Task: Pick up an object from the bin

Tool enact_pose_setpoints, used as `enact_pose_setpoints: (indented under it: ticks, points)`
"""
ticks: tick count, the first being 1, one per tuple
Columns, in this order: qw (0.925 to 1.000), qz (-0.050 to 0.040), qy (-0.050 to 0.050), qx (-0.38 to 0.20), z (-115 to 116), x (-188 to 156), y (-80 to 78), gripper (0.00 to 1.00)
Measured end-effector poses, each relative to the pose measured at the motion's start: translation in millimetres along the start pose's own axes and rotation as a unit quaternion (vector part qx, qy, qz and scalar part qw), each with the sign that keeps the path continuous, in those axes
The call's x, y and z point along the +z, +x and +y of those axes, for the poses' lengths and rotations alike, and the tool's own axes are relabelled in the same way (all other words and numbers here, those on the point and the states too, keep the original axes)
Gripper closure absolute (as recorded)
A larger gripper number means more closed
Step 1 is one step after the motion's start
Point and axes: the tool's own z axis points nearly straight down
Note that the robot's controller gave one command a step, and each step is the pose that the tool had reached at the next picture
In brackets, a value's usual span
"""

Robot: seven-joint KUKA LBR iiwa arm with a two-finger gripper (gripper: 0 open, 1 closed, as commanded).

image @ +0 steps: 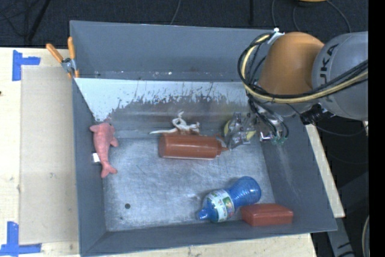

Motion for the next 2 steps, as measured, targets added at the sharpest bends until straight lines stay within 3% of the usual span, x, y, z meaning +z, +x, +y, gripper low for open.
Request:
enact_pose_setpoints:
  ticks: [1,2]
  points:
    - [1.0000,0.0022,0.000,0.002,22,-19,1.4,1.00]
    - [1.0000,-0.0023,-0.001,-0.007,10,4,-4.3,1.00]
